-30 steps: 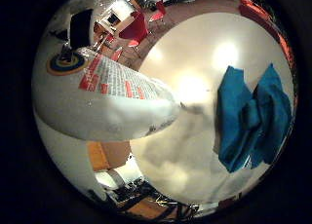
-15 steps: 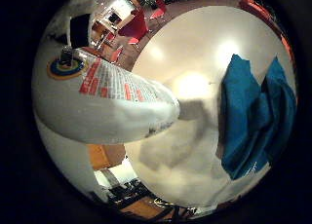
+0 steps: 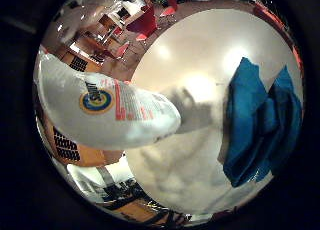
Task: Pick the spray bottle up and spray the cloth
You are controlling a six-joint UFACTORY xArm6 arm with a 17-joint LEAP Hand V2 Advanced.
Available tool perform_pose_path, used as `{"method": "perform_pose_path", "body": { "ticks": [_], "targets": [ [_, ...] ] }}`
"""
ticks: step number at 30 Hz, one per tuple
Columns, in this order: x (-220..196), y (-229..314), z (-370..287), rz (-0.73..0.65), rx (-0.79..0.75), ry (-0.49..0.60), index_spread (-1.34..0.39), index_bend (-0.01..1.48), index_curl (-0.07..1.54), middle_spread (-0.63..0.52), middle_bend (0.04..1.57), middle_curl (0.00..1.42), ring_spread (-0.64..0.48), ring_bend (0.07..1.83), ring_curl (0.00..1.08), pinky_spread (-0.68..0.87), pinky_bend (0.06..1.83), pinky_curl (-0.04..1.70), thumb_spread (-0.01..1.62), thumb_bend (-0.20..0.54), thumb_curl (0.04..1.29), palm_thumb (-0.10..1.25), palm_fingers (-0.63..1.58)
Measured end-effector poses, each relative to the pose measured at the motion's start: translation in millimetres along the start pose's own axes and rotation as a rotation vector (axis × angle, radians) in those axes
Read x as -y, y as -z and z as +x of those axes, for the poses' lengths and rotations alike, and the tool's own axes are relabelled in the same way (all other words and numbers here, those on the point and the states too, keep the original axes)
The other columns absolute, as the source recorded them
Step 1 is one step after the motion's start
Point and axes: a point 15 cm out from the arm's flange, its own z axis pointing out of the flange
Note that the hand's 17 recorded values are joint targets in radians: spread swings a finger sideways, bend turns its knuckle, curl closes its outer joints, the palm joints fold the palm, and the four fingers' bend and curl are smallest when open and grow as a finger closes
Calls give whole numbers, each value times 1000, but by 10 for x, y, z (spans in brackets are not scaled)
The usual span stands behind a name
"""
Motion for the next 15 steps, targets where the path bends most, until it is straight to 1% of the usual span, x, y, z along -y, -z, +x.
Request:
{"method": "perform_pose_path", "body": {
  "ticks": [2, 6, 11, 15],
  "targets": [
    [16, 19, -19, 4, 1, 2, -263, 158, 374, 142, 328, 343, 202, 491, 315, 465, 495, 520, 1074, -26, 441, 655, -1],
    [89, 183, -49, 36, -7, 0, -240, 156, 335, 152, 289, 336, 216, 454, 294, 476, 475, 458, 1073, -26, 414, 647, 31],
    [165, 453, 4, 73, -43, 15, -224, 151, 301, 163, 260, 334, 224, 435, 281, 472, 471, 410, 1061, -24, 390, 650, 55],
    [113, 636, 97, 91, -73, 6, -216, 154, 288, 166, 250, 335, 225, 423, 274, 471, 472, 384, 1058, -25, 378, 649, 72]
  ]
}}
